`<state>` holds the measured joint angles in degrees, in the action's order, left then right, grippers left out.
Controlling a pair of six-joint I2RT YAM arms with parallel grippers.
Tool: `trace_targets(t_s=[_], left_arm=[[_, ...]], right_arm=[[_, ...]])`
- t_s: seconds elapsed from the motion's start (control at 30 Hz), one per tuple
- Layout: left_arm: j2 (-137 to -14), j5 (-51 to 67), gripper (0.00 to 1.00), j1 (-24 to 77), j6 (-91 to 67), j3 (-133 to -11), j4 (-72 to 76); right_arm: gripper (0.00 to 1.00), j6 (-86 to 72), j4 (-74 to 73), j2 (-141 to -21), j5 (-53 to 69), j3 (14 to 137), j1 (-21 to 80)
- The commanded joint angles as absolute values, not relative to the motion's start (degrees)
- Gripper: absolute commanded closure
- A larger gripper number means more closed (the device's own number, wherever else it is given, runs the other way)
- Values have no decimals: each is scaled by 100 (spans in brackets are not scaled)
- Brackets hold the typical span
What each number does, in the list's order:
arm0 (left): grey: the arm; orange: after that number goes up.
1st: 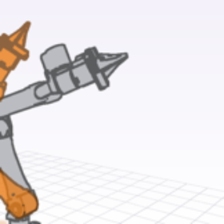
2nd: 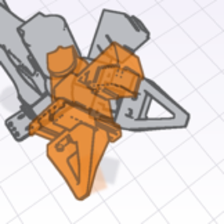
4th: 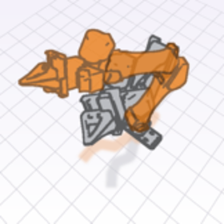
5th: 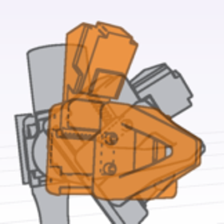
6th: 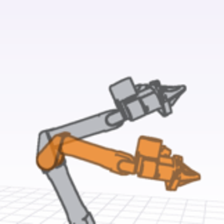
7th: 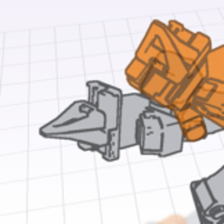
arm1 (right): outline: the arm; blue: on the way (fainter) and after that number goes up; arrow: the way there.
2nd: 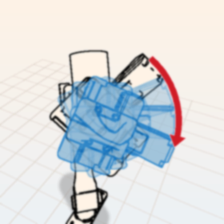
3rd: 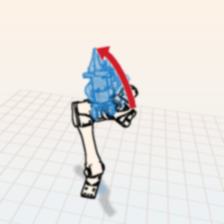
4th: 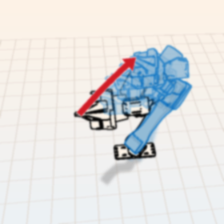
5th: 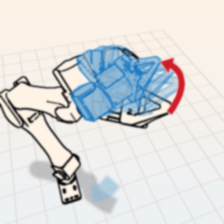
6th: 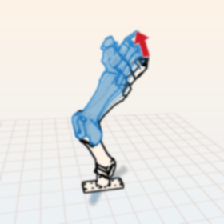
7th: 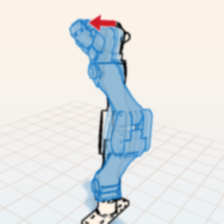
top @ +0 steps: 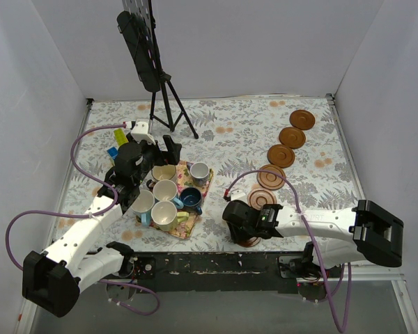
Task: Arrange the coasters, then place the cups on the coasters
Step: Move the coaster to the center of the board.
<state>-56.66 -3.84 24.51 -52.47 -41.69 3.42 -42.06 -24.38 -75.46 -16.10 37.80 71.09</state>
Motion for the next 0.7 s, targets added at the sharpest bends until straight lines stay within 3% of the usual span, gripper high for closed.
trace_targets(t_s=[0.0, 0.67], left_arm=[[-5546, -395, 2, 2470, -5194, -4175, 360], [-5563, -404, 2, 2470, -5186, -4157, 360]], right_arm=[[58, -4649, -3173, -7445, -1397, 3446, 7181], [58, -4746, -3269, -7813, -2047, 3753, 7154]])
